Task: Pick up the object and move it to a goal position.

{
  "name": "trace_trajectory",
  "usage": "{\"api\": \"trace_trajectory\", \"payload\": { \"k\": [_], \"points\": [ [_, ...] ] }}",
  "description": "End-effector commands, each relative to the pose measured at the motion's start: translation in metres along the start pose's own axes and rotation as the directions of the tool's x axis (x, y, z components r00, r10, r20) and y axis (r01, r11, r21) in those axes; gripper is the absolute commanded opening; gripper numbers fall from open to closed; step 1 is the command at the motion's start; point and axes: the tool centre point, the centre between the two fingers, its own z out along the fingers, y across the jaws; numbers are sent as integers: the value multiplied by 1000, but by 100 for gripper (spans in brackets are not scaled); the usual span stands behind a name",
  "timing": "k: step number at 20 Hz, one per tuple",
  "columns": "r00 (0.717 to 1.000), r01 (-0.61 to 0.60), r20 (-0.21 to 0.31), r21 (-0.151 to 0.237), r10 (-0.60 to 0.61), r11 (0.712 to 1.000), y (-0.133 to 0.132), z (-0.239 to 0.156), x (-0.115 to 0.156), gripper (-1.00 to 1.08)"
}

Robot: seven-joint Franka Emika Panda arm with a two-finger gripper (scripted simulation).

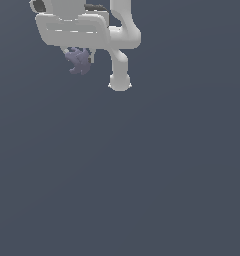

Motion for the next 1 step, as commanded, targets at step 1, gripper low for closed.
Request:
{"api": "trace_trajectory", "payload": {
  "k": [1],
  "points": [
    [1000, 1, 1, 0, -1, 1000, 1, -2, 0, -100]
  ]
}}
